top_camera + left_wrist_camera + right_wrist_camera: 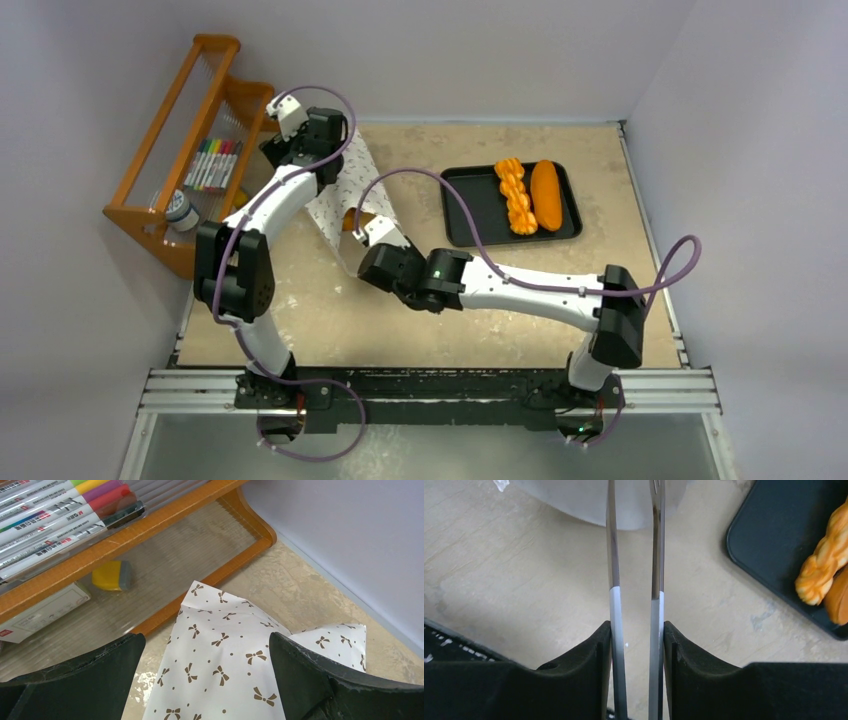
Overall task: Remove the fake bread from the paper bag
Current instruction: Take out the fake bread from the paper bag.
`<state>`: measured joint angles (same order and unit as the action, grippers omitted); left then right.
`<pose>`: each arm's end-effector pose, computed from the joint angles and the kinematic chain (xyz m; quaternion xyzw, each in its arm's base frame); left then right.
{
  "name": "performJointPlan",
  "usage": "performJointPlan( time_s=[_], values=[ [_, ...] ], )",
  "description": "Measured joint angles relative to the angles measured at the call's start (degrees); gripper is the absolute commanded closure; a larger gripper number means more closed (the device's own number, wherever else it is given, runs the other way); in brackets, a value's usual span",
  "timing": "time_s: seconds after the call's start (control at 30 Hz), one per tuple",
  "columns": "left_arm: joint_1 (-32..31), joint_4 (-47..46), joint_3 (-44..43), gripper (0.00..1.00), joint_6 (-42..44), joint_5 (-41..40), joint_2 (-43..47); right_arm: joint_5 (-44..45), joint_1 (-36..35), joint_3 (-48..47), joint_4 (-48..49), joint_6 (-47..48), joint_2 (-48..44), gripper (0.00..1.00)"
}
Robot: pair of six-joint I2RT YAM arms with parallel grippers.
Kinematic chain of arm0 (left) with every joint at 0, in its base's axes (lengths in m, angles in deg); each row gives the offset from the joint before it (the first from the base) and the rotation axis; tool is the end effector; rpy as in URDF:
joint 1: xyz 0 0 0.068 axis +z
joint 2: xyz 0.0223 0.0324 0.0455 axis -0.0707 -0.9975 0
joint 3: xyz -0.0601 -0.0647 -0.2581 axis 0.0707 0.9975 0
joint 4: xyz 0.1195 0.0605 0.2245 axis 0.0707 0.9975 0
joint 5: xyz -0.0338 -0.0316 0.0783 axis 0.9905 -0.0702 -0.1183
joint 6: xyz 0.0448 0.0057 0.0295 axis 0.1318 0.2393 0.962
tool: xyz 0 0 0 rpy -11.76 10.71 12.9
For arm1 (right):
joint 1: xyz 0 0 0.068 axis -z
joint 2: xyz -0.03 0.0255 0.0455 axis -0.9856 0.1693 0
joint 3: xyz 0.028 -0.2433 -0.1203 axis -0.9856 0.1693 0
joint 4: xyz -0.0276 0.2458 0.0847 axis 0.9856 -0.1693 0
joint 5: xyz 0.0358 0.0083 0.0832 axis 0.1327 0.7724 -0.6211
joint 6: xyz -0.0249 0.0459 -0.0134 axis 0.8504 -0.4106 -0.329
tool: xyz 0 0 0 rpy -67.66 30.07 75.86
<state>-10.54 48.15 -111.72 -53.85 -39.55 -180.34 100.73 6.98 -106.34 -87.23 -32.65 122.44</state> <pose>0.4011 -0.0747 0.2936 -0.3606 0.7299 0.1779 0.5527 0.1235 0.3390 0.3111 -0.2873 0.8584 0.0421 0.4229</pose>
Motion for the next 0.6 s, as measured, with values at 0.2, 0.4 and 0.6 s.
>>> performJointPlan(
  time_s=[0.2, 0.4, 0.6],
  values=[
    [0.0, 0.2, 0.0, 0.00, -0.2, 0.3, 0.0, -0.1, 2.2, 0.0, 4.7, 7.1, 4.0, 0.58],
    [0.0, 0.2, 0.0, 0.00, -0.2, 0.4, 0.0, -0.3, 3.8, -0.1, 7.5, 11.8, 5.3, 0.56],
    [0.2, 0.2, 0.0, 0.00, -0.2, 0.4, 0.0, -0.6, 4.6, -0.8, 9.2, 14.6, 7.1, 0.55]
  ],
)
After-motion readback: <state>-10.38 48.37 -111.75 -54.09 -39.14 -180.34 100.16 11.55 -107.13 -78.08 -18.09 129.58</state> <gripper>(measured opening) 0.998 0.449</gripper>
